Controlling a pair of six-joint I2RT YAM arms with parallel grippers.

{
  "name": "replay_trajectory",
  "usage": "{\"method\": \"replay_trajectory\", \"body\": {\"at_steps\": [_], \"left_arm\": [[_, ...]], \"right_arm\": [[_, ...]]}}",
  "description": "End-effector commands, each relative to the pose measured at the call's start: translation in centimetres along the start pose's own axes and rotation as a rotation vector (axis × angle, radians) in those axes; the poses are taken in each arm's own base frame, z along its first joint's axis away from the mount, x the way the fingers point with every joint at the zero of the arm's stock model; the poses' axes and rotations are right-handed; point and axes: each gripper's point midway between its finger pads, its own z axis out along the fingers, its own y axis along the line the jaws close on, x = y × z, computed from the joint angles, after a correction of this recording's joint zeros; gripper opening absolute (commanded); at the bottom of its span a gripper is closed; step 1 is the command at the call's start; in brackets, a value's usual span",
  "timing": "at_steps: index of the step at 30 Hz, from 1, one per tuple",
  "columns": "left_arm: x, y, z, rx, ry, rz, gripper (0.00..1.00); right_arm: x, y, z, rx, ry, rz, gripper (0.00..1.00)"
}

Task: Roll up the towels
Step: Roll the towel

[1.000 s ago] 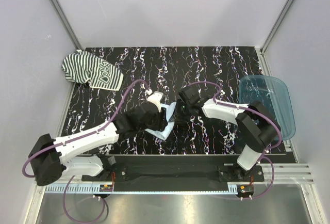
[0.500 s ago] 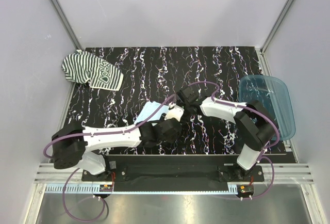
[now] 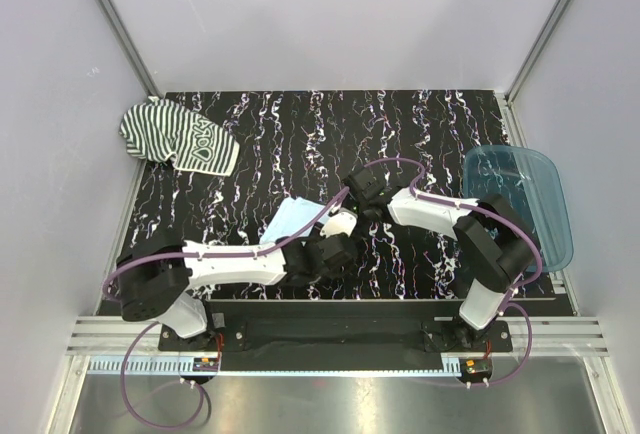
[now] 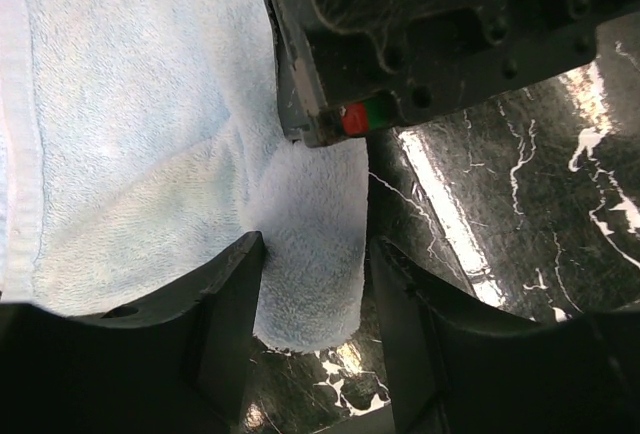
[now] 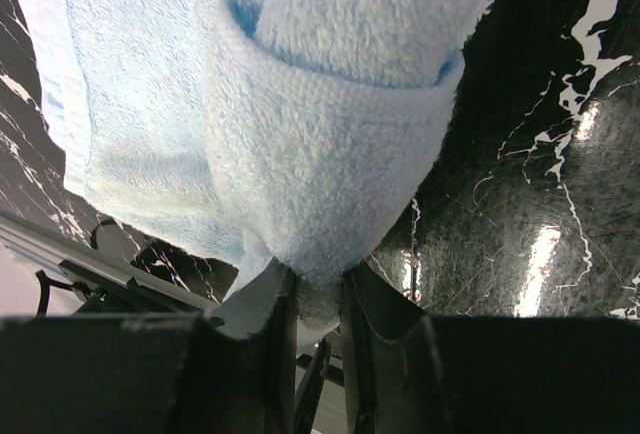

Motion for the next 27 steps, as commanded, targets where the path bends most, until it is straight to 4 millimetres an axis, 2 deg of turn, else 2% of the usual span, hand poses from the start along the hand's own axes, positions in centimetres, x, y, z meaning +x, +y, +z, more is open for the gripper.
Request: {"method": "replay_trajectory", "body": {"at_steps": [1, 7, 10, 13, 15, 16, 17, 20, 22, 25, 27], "left_arm": [[0.5, 0.2, 0.9, -0.032, -0.013, -0.021, 0.5], [3.1, 0.6, 1.8, -0.036, 0.028, -0.024, 0.42], [3.5, 0.6, 2.0, -0.029, 0.032, -0.03, 0.3], [3.6, 0.6, 2.1, -0.023, 0.032, -0.026, 0.13], [3.7, 0.3, 2.2, -0.012, 0.036, -0.023, 0.08], [3.7, 0.3, 2.2, -0.01, 0.036, -0.021, 0.05], [3.8, 0.3, 2.2, -0.007, 0.038, -0.021, 0.04], [3.7, 0.3, 2.1, 0.0, 0.037, -0.022, 0.03], [3.6, 0.3, 2.0, 0.005, 0.034, -0.03, 0.03], [3.3, 0.3, 1.9, 0.019, 0.028, -0.046, 0.03], [3.4, 0.3, 2.0, 0.021, 0.032, -0.049, 0.03]], "right_arm": [[0.5, 0.2, -0.2, 0.022, 0.023, -0.033, 0.1], [0.5, 0.3, -0.4, 0.026, 0.03, -0.044, 0.11], [0.5, 0.3, -0.5, 0.026, 0.03, -0.044, 0.11], [0.6, 0.2, -0.5, 0.029, 0.036, -0.047, 0.13], [0.6, 0.3, -0.6, 0.028, 0.036, -0.05, 0.16], [0.7, 0.2, -0.7, 0.032, 0.039, -0.051, 0.2], [0.6, 0.1, -0.8, 0.041, 0.035, -0.058, 0.32], [-0.2, -0.3, -1.5, 0.083, 0.007, -0.07, 0.52], [-0.7, -0.4, -2.3, 0.096, -0.011, -0.083, 0.58], [-2.7, -0.5, -3.9, 0.086, -0.051, -0.066, 0.64], [-4.7, -0.7, -5.5, 0.069, -0.096, -0.043, 0.68]]}}
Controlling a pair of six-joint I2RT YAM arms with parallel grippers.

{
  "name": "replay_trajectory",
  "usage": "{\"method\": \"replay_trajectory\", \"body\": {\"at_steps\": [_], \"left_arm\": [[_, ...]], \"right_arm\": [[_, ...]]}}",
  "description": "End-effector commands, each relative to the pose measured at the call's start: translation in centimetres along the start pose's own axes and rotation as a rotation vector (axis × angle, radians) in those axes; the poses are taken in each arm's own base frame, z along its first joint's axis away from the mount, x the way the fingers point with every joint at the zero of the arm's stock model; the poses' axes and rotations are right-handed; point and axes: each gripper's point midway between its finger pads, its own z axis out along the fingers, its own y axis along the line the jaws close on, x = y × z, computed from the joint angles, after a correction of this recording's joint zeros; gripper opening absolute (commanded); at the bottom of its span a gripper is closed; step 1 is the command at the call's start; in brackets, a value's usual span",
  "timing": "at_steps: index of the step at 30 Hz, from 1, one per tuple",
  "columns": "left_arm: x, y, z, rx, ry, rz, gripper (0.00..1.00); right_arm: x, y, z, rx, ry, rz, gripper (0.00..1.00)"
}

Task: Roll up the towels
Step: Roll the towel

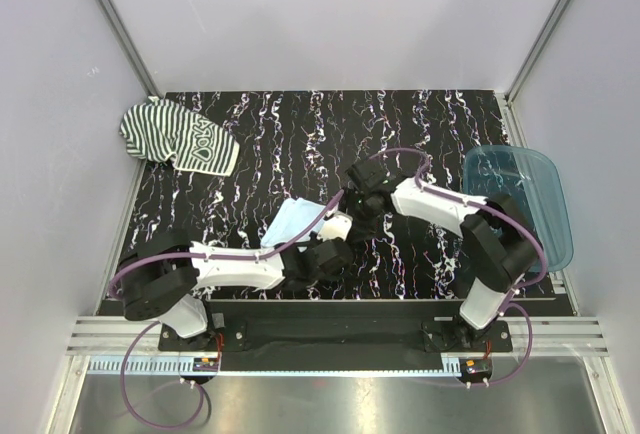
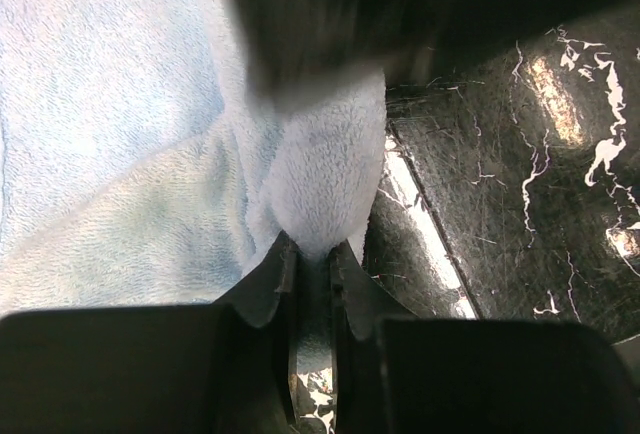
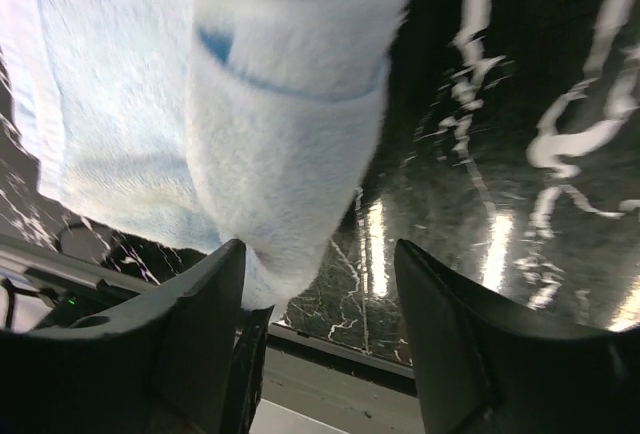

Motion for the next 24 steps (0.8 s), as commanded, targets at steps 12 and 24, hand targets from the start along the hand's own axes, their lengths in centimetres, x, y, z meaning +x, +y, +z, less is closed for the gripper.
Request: {"method": "replay_trajectory", "body": {"at_steps": [12, 24], "left_arm": [[0.4, -0.8, -0.9, 0.237, 0.037, -0.138, 0.02], [-1.3, 1.0, -1.5, 0.486, 0.038, -0.478, 0.0]], "right_arm": [[-6.8, -2.8, -11.1, -0.088, -0.317, 0.073, 0.76], [-3.0, 1.0, -10.1, -0.5, -0.266, 0.029, 0.81]]}}
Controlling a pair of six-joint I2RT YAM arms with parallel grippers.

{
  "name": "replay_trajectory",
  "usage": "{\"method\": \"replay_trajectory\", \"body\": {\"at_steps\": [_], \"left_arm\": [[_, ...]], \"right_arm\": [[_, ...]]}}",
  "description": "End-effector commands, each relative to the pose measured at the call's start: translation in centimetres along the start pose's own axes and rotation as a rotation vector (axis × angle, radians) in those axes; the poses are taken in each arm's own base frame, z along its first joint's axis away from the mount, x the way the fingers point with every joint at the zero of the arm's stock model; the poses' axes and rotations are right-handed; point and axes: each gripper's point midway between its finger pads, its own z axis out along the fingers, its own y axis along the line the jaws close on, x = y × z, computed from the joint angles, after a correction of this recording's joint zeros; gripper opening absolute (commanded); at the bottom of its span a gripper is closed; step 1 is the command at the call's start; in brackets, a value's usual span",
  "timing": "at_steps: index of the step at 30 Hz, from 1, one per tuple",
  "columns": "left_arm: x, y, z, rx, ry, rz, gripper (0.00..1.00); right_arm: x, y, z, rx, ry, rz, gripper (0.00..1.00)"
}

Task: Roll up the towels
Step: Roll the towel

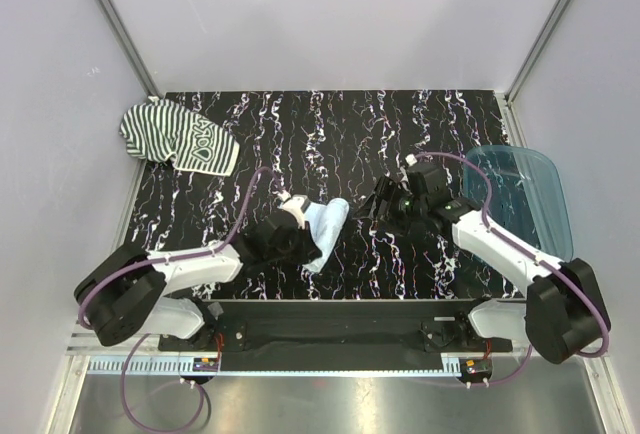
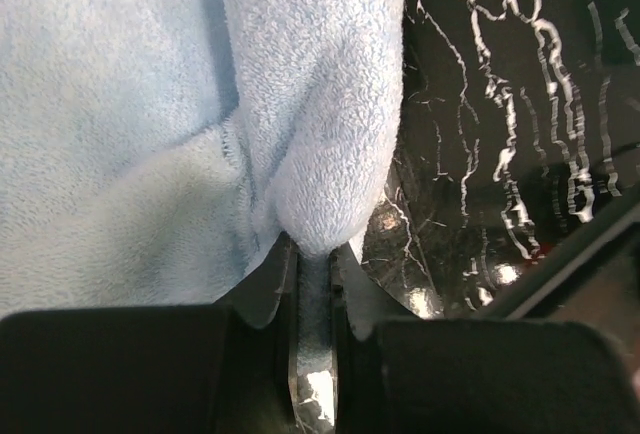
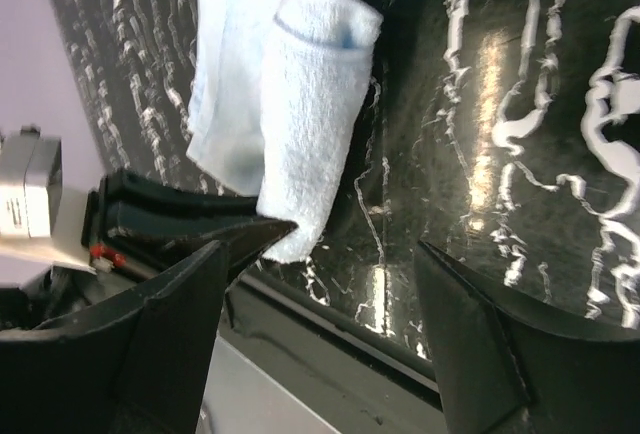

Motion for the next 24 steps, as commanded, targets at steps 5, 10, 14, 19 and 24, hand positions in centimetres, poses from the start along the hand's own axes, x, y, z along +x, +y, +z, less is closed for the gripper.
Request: {"method": "replay_trajectory", "body": {"at_steps": [5, 10, 14, 19, 24], "left_arm": [[-0.9, -1.5, -1.5, 0.185, 0.009, -0.217, 0.0], [-0.3, -0.9, -1.1, 0.217, 0.049, -0.296, 0.0], [0.6, 0.2, -0.8, 0.235, 0.078, -0.344, 0.0], [0.9, 1.4, -0.8, 0.235, 0.091, -0.376, 0.0], [1.0, 2.4, -0.7, 0.234, 0.1, -0.415, 0.0]], "right_arm": [[1.4, 4.2, 1.4, -0.326, 0.012, -0.012, 0.82], [3.0, 5.5, 3.7, -0.394, 0.038, -0.064, 0.87], [4.8, 5.3, 6.7, -0.383, 0.086, -0.063, 0.88], [5.2, 4.8, 8.4, -0.354, 0.096, -0.041, 0.88], [5.5, 4.4, 9.4, -0.343, 0.098, -0.038, 0.86]]}}
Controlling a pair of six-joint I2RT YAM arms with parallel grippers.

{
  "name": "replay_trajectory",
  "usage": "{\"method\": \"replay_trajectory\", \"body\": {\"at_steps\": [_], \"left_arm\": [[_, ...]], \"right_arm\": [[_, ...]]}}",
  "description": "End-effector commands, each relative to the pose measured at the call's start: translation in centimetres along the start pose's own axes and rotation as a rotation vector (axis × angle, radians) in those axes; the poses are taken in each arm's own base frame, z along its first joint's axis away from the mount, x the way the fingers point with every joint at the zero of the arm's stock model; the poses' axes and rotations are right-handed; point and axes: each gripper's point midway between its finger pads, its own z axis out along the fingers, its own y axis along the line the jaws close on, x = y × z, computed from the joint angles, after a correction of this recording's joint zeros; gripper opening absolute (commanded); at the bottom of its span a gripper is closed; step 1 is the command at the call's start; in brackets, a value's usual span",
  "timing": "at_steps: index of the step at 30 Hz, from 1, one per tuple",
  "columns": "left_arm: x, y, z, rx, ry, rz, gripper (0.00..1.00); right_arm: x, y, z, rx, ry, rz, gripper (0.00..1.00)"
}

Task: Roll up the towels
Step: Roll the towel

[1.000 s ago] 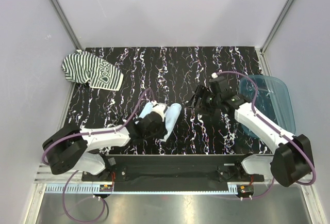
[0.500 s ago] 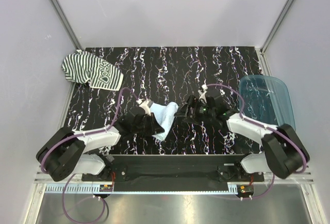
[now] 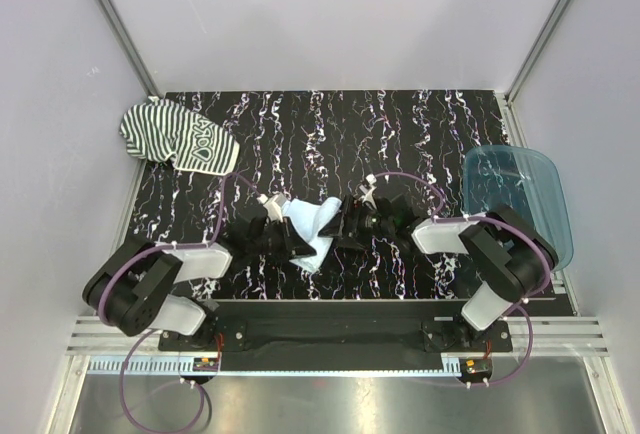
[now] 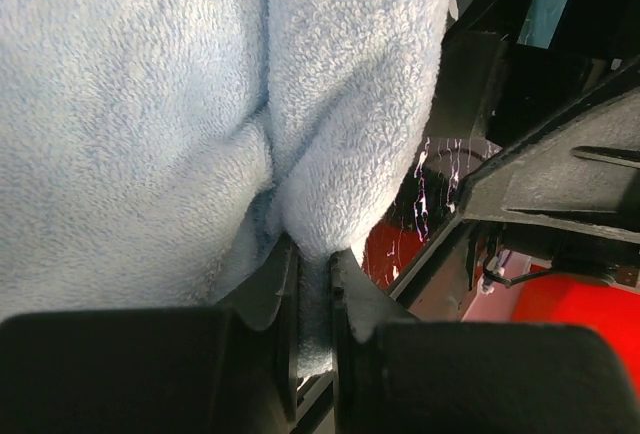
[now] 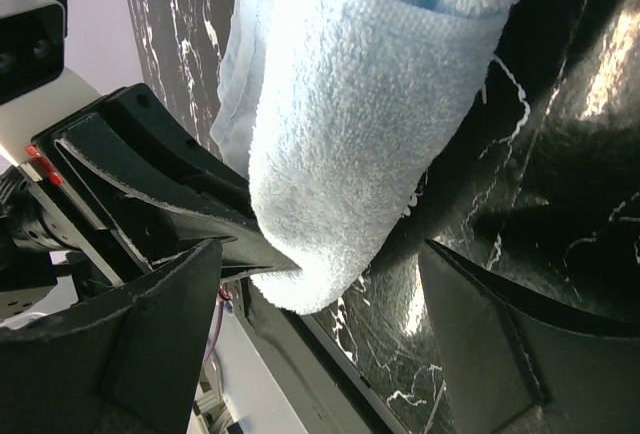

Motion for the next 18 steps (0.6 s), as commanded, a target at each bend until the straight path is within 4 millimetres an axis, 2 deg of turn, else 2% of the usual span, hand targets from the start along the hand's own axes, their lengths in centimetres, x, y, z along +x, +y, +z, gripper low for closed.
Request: {"method": "replay_trajectory", "body": {"at_steps": [1, 9, 12, 13, 18], "left_arm": [[0.9, 1.6, -0.2, -0.016, 0.037, -0.046, 0.0], [0.7, 2.1, -0.2, 0.009, 0.047, -0.096, 0.0], [0.7, 2.2, -0.2, 0.01, 0.048, -0.095, 0.0], [0.7, 2.3, -0.2, 0.007, 0.049, -0.097, 0.0], [0.3, 2.0, -0.6, -0.005, 0.034, -0.062, 0.0]], "right_arm": [[-1.5, 2.2, 0.9, -0.069, -0.054, -0.039, 0.85], [-1.8, 1.3, 2.2, -0.066, -0.069, -0.029, 0.71], [-1.9, 1.3, 2.3, -0.067, -0.089, -0.035, 0.53], [-2.1, 1.5, 2.3, -0.07, -0.098, -0.043, 0.42], [-2.4, 2.2, 2.2, -0.065, -0.117, -0.061, 0.27]]}}
